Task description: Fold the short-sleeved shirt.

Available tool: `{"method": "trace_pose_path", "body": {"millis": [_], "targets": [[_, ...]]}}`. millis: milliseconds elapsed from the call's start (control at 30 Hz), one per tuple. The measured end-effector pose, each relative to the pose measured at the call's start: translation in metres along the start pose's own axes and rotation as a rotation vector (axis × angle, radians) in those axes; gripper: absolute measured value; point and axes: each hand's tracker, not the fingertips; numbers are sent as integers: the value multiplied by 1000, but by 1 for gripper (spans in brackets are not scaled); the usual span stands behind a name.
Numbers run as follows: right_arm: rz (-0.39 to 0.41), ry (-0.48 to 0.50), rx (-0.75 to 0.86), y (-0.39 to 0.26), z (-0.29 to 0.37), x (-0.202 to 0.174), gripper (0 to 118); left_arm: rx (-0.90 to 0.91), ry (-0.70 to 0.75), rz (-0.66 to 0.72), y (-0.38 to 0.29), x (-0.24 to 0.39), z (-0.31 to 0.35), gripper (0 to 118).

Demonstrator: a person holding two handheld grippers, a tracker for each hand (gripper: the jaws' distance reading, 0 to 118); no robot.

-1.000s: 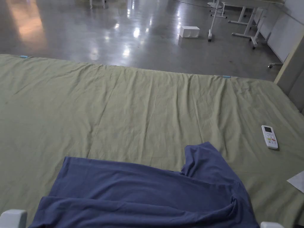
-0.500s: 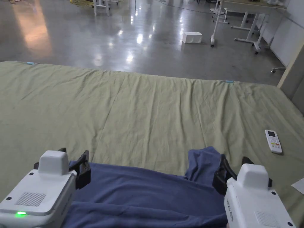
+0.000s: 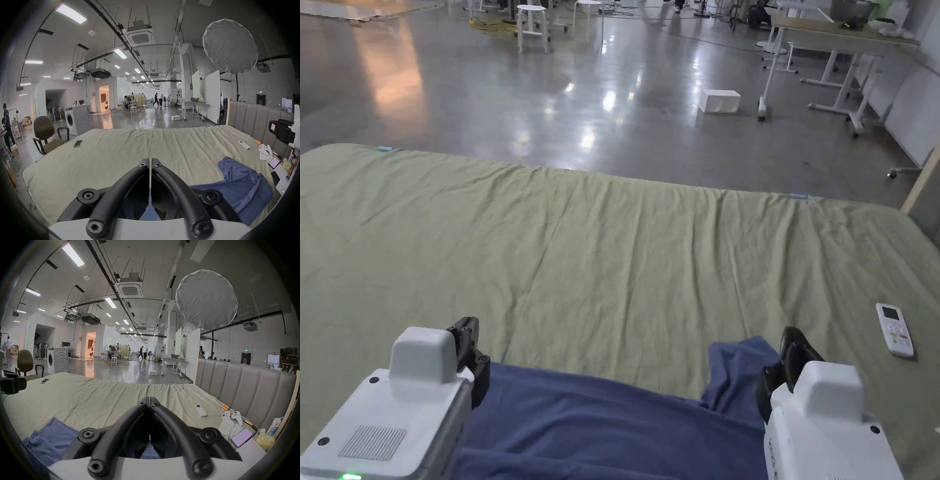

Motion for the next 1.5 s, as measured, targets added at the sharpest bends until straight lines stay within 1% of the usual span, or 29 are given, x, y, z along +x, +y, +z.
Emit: {"method": "trace_pose_path", "body": {"millis": [33,100,200,333,367,400,500,533,567,600,633,700,800,900,967,1033,1067,1100,1167,1200,1233,1367,1467,1500], "targets": [[-2,4,-7,-1,-2,0,0,-43,-14,16,-2,-8,-7,2],[-1,11,-24,-4,-8,-1,0,-89,8,20,-7,-20,-23,2],[-3,11,-54,-9,-17,-1,0,-249,40,10,-16,-40,-59,2],[4,9,-104,-19,-30,0,0,-438,6,37,-35,-66,-118,3],[10,9,-121,-21,-33,0,0,-483,0,45,-41,-72,-134,9],[10,10,-131,-24,-35,1,0,-530,-19,48,-47,-77,-149,19],[23,5,-173,-32,-43,4,0,-649,-77,80,-59,-83,-188,33],[26,2,-183,-35,-44,5,0,-665,-97,78,-63,-83,-198,55],[27,-1,-194,-38,-45,7,0,-664,-104,61,-65,-80,-206,72],[30,-6,-208,-41,-47,9,0,-665,-113,45,-67,-78,-213,80],[32,-10,-222,-43,-49,11,0,-670,-116,37,-70,-78,-222,80],[39,-22,-238,-48,-48,15,0,-694,-51,23,-74,-75,-235,80],[47,-40,-267,-55,-49,21,0,-737,-41,46,-79,-73,-252,80],[35,-56,-301,-61,-50,25,0,-799,-36,-9,-89,-66,-261,80],[32,-55,-314,-65,-49,26,0,-858,-29,-39,-99,-61,-266,76],[34,-57,-327,-69,-49,26,0,-829,-19,-39,-100,-56,-263,73],[33,-56,-333,-70,-48,27,0,-833,-9,-35,-98,-54,-262,68],[29,-56,-339,-70,-47,27,0,-838,-15,-34,-97,-52,-262,60],[19,-57,-349,-73,-48,29,0,-840,-59,-56,-94,-47,-260,34],[16,-59,-353,-74,-48,30,0,-840,-71,-61,-93,-46,-260,17],[11,-60,-359,-75,-49,32,0,-838,-71,-65,-89,-45,-259,8],[-36,-66,-390,-76,-53,45,0,-832,-93,-66,-89,-43,-255,6],[-48,-78,-417,-73,-62,66,0,-793,-98,-48,-82,-47,-243,6],[-56,-77,-448,-73,-68,74,0,-792,-104,-45,-82,-49,-240,6]]}}
